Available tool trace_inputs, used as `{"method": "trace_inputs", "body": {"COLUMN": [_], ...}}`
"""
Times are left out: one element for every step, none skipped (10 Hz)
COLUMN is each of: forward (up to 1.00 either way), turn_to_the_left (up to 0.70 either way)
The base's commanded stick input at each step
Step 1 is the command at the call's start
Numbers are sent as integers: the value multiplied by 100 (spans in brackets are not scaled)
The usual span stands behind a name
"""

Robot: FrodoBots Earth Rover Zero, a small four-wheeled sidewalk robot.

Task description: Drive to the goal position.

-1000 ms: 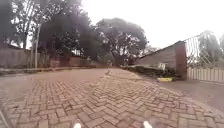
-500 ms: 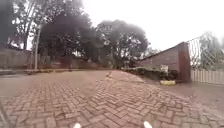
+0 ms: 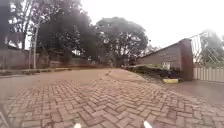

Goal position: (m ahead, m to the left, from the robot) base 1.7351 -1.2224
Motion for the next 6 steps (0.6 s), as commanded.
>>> {"method": "trace_inputs", "body": {"forward": [50, 50, 50, 50, 50, 50], "turn_to_the_left": [0, 0, 0, 0, 0, 0]}}
